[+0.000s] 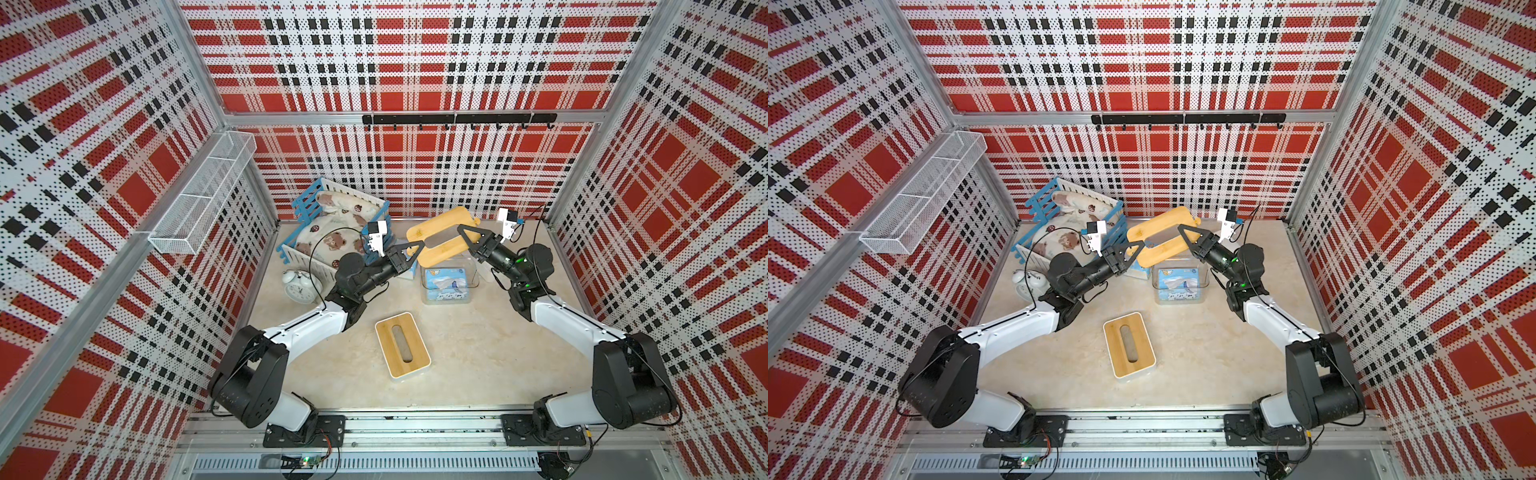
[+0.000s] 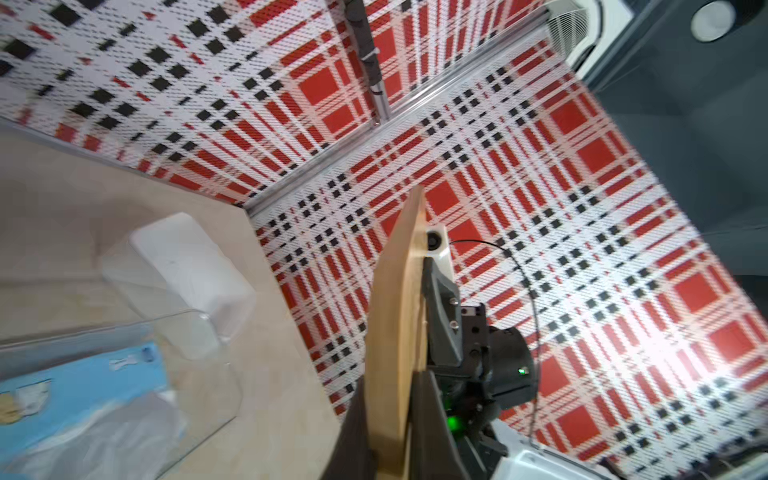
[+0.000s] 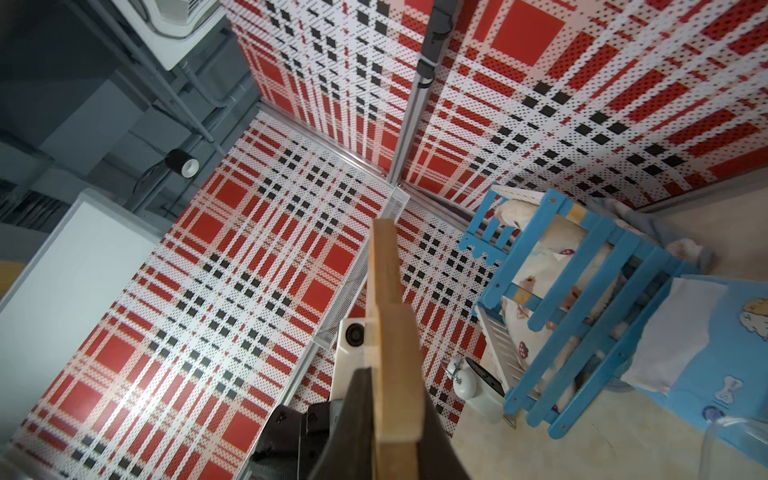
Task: Put the tissue paper into the tissue box
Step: Close the box lid on the tissue box.
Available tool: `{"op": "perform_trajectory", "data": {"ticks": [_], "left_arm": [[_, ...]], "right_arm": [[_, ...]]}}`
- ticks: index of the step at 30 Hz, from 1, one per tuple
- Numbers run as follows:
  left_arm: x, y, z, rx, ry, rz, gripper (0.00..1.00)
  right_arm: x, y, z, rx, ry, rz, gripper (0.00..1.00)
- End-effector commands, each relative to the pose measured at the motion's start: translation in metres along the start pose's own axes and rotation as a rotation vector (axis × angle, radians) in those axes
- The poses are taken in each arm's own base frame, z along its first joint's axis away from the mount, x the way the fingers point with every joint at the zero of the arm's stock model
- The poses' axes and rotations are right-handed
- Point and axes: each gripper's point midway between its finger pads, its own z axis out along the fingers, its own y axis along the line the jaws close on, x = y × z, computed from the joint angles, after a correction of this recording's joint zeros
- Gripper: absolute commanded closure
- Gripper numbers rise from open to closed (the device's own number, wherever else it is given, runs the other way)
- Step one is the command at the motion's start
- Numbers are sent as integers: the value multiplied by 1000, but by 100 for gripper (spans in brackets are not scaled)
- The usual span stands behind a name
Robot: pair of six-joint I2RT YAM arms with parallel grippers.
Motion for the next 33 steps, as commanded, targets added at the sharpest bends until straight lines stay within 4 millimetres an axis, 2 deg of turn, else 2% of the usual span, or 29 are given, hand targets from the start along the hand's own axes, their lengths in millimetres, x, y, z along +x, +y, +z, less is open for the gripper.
{"op": "perform_trajectory", "data": {"ticks": [1,4,7,9,12,19,23,26,29,33], "left_arm": [[10,1,0,29,81,192,100],[16,1,-3,59,141,197,100],[23,2,-4,81,198,179,100],[26,5,-5,80,214,163,100],[27,12,-9,71,231,132,100],[21,18,-18,60,247,84,100],[18,22,-24,51,251,67,100],[24,25,-24,52,278,50,100],[25,30,-25,42,286,35,100],[25,39,-24,18,288,9,100]], "right_arm": [[24,-14,-6,19,152,-129,78],[31,-19,-14,0,231,-157,56],[36,-15,-21,-56,282,-165,40],[35,-10,-27,-93,295,-176,37],[36,-6,-33,-121,314,-188,37],[44,-30,-44,-9,370,-215,46],[46,-29,-49,13,388,-246,50],[46,-24,-48,-13,391,-235,57],[43,-17,-46,-47,387,-234,67],[41,-12,-44,-67,386,-221,92]]}}
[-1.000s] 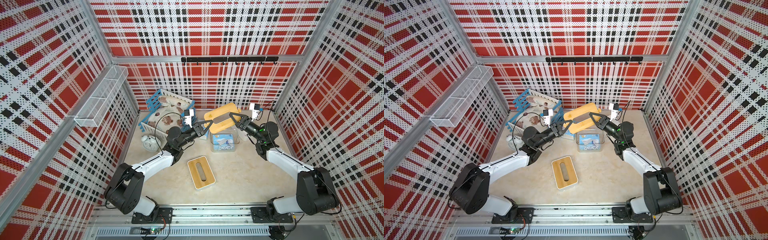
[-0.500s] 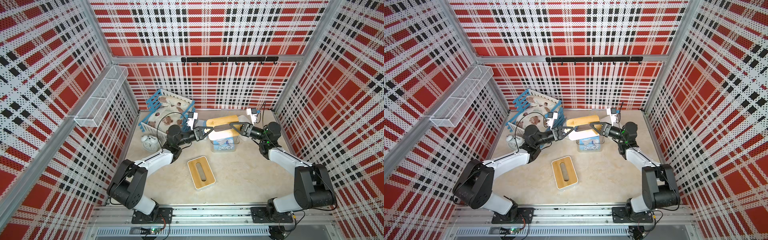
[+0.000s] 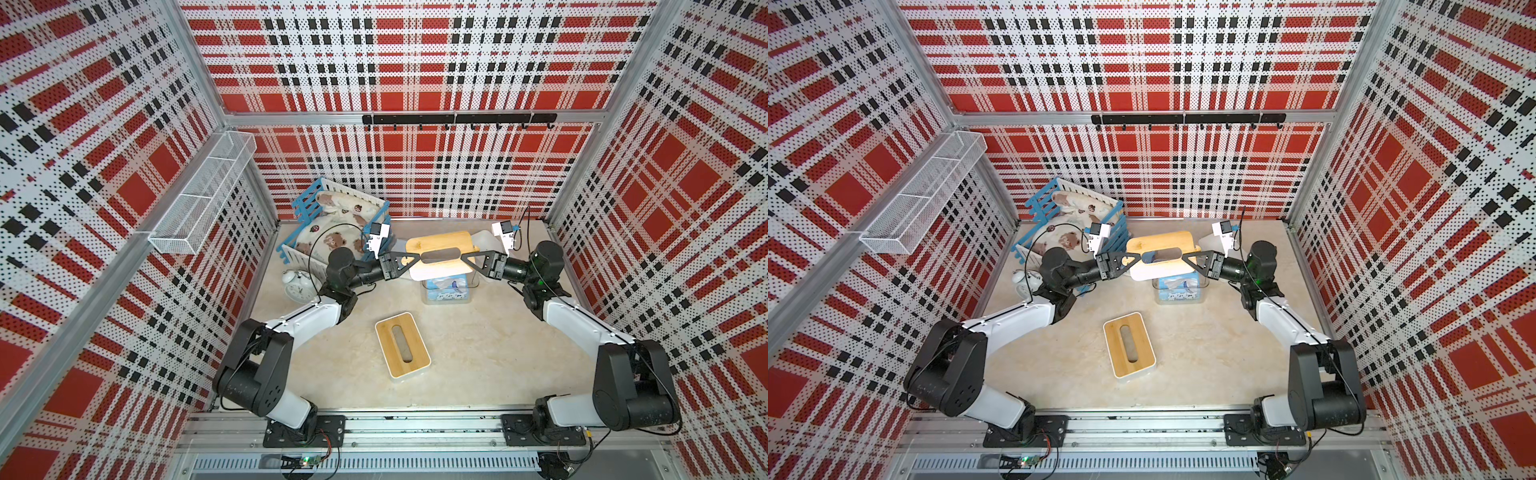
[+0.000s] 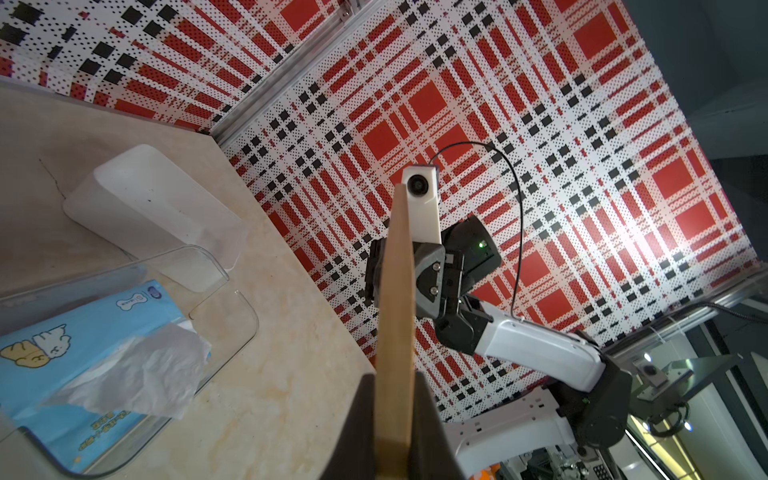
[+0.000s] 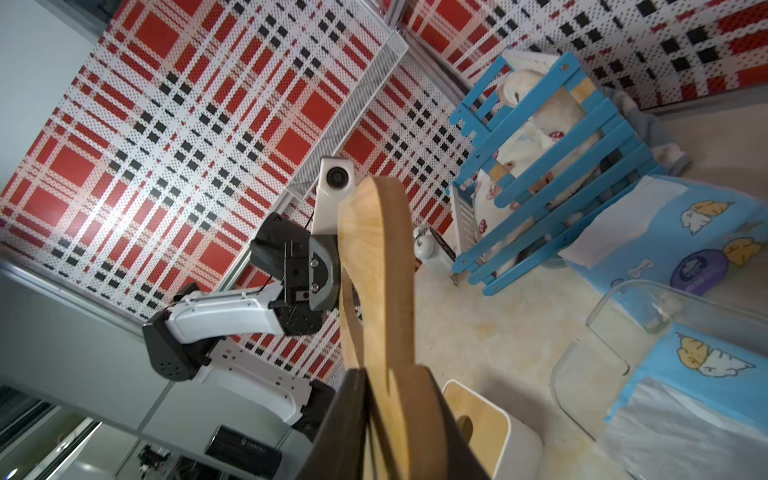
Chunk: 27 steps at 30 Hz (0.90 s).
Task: Put the tissue paper into the tissue box
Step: Close the box lid on the tissue box.
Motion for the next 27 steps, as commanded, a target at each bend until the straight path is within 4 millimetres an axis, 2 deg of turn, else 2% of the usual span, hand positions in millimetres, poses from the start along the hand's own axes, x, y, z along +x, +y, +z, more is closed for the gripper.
{"op": "perform_trajectory", "data": {"ticks": [1,2,7,10,14,17,22,24,27], "left_arm": [[4,18,1,-40,2,-54,100],[2,21,1,-49,-4,-60,99],[-1,37,4,-93,-35,-89,65],[-3,48,3,-129,-60,-99,49],[-5,76,-6,-246,-114,-107,27],[-2,102,-11,-400,-139,-76,18],[6,135,-14,-676,-128,23,15],[8,142,-11,-759,-112,76,14],[10,144,-1,-779,-95,105,13]], "right_arm": [[-12,10,1,-20,-30,-95,99],[-12,10,1,-16,-30,-87,100],[-8,-1,-3,46,-38,-31,100],[-6,-11,-9,121,-44,-2,100],[-2,-32,-21,246,-55,58,100],[4,-51,-27,346,-61,114,100],[13,-74,-31,414,-80,198,100],[11,-78,-30,398,-98,223,100],[13,-83,-25,375,-107,260,100]]}}
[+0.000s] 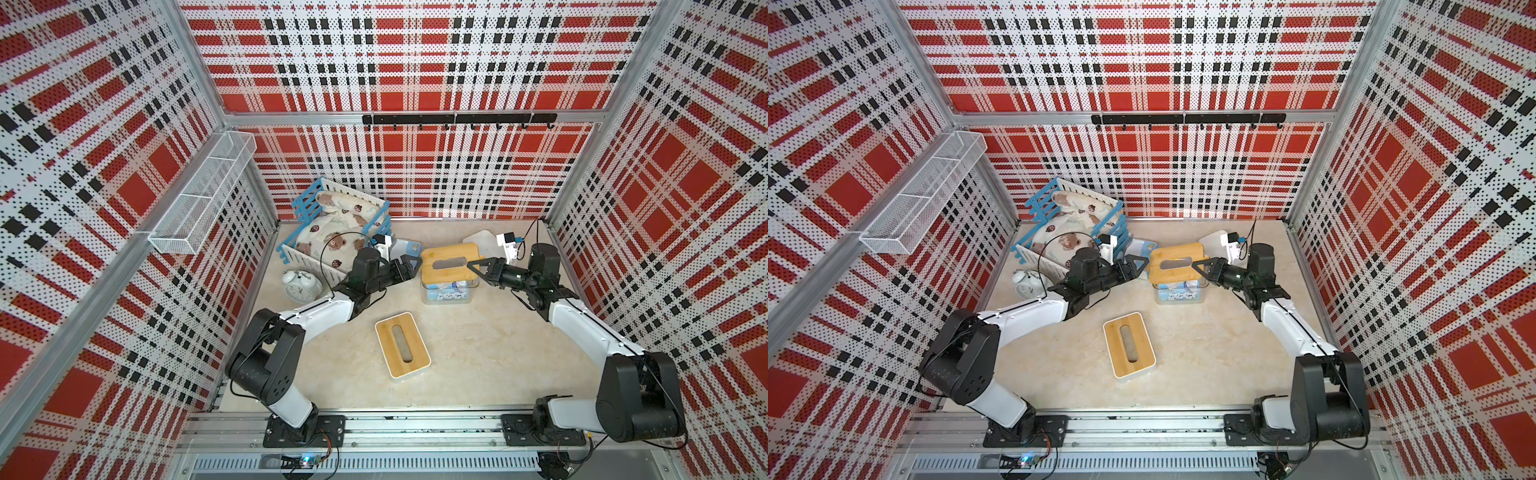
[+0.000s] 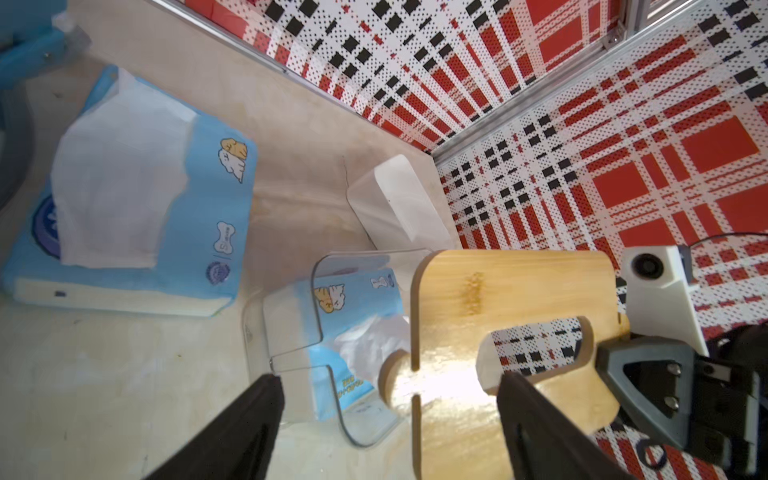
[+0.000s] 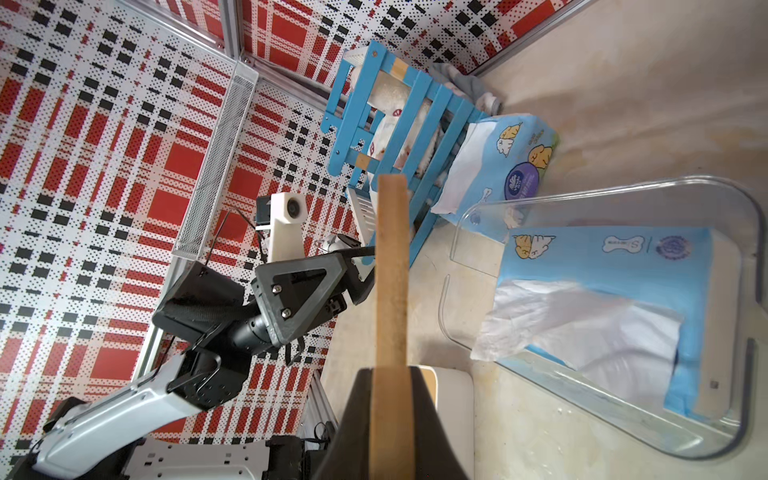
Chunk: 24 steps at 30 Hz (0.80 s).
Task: Put the tissue paper into the tissue box
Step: Close the box lid on the tissue box.
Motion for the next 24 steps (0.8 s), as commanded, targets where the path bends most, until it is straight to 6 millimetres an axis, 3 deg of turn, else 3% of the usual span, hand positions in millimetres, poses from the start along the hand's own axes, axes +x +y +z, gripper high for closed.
{"op": "perform_trajectory", "data": {"ticks": [1,10,24], "left_arm": [[1,17,9,-129,-8,89,12],[6,13,30,-106,22,96,12],[9,13,42,-87,50,102,12]], "right_arm": [[-5,-8,5,-7,-23,36,100],[0,-35,15,62,62,56,100],[-13,-44,21,49,77,73,100]]}}
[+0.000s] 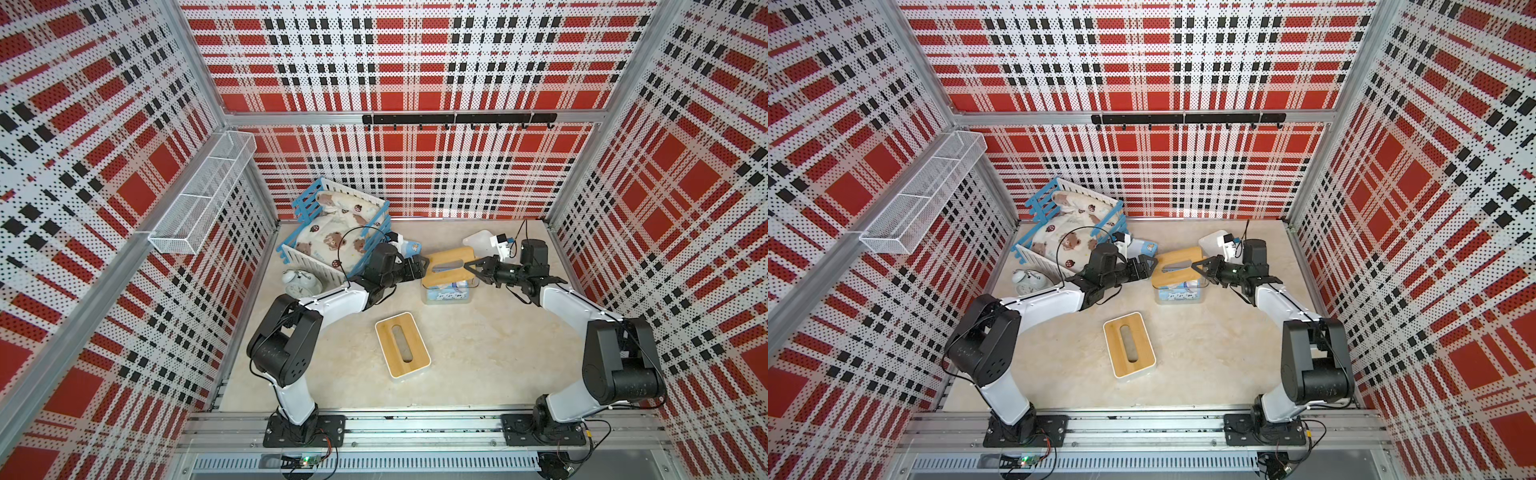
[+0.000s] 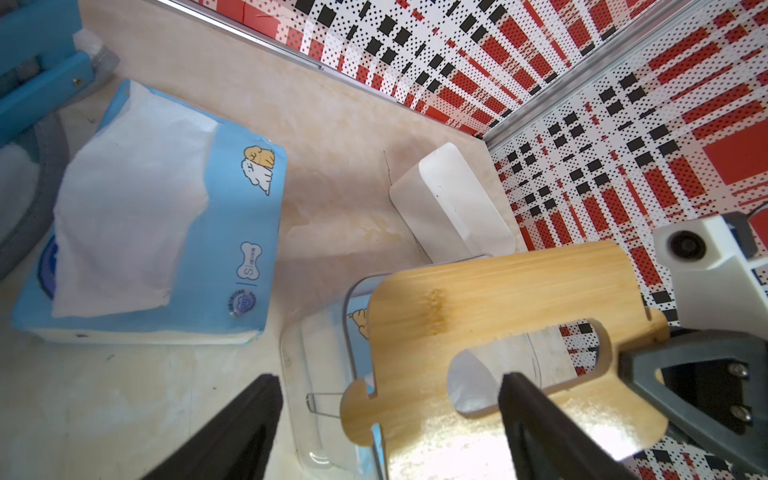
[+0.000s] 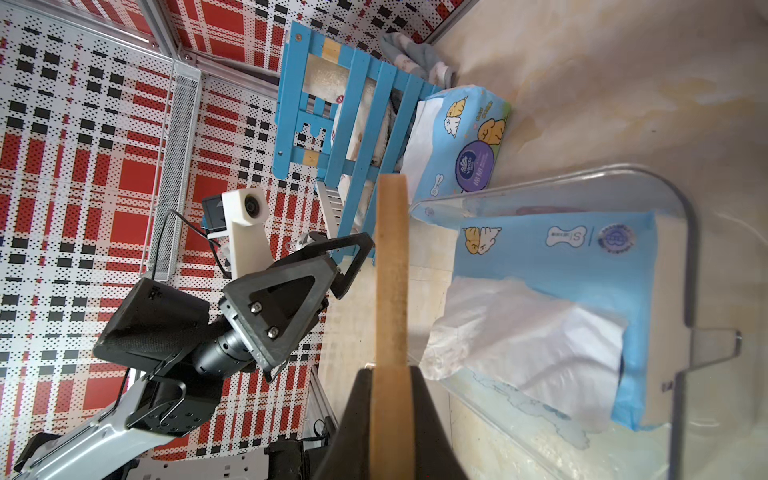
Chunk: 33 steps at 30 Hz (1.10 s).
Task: Put the tissue paper into the tissue box
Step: Close the box lid on the tissue box.
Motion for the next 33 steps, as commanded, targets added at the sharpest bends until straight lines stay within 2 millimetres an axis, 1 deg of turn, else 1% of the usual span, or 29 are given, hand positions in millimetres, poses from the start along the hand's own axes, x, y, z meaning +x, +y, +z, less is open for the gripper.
{"op": "perform_trajectory", "data": {"ticks": [1,9,20,30,33], "left_arm": [[-2,-7,6,20,6,24,12],[-2,-6,9,20,8,23,12],[2,-2,13,10,18,28,12],[3,-1,13,6,17,26,13],[2,-2,13,6,16,25,13]], "right_arm": [[-9,2,-2,-11,-5,-20,100],[-8,-11,2,8,15,14,100],[-7,-21,7,29,61,30,100],[-8,-17,7,-2,77,78,100],[-8,-21,6,6,75,97,100]]}}
